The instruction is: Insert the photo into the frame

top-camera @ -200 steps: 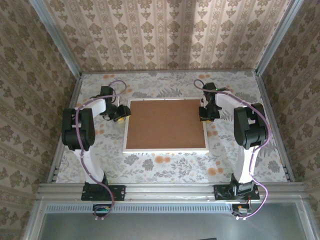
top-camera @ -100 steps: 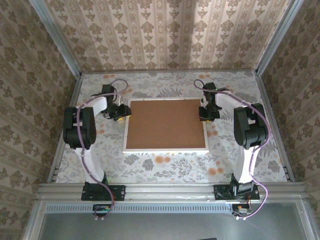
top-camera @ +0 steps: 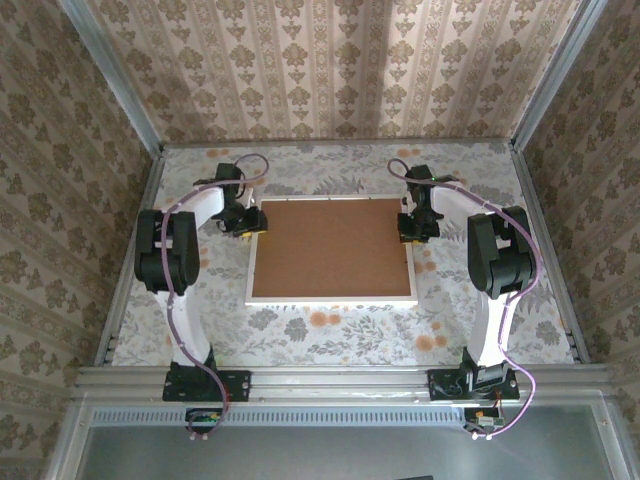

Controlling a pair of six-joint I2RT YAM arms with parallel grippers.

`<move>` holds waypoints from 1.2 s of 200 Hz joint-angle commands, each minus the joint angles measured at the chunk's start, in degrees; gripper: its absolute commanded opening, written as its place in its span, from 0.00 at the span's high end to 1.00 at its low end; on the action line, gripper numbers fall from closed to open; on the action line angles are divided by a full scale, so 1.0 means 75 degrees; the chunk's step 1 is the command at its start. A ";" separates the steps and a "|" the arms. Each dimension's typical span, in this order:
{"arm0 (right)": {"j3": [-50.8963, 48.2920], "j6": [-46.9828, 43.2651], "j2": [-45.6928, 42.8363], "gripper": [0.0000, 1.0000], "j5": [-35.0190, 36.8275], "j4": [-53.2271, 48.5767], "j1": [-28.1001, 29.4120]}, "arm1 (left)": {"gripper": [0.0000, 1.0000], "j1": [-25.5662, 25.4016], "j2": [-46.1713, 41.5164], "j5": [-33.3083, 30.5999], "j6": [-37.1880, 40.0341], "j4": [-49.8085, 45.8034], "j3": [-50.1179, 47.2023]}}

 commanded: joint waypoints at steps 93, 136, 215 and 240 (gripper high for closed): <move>0.0061 -0.0152 0.0346 0.80 -0.0188 -0.0186 0.0166 | 0.64 -0.0487 0.0982 -0.0021 0.0659 -0.0633 0.0064; 0.0049 -0.0154 0.0348 0.80 -0.0176 -0.0186 0.0168 | 0.62 -0.0603 0.1047 -0.0252 0.0870 -0.0895 0.0246; 0.0035 -0.0157 0.0356 0.80 -0.0174 -0.0174 0.0167 | 0.59 -0.0838 0.1104 -0.0653 0.0993 -0.1074 0.0470; 0.0026 -0.0148 0.0354 0.80 -0.0174 -0.0174 0.0177 | 0.58 -0.0896 0.1128 -0.0651 0.0982 -0.1062 0.0535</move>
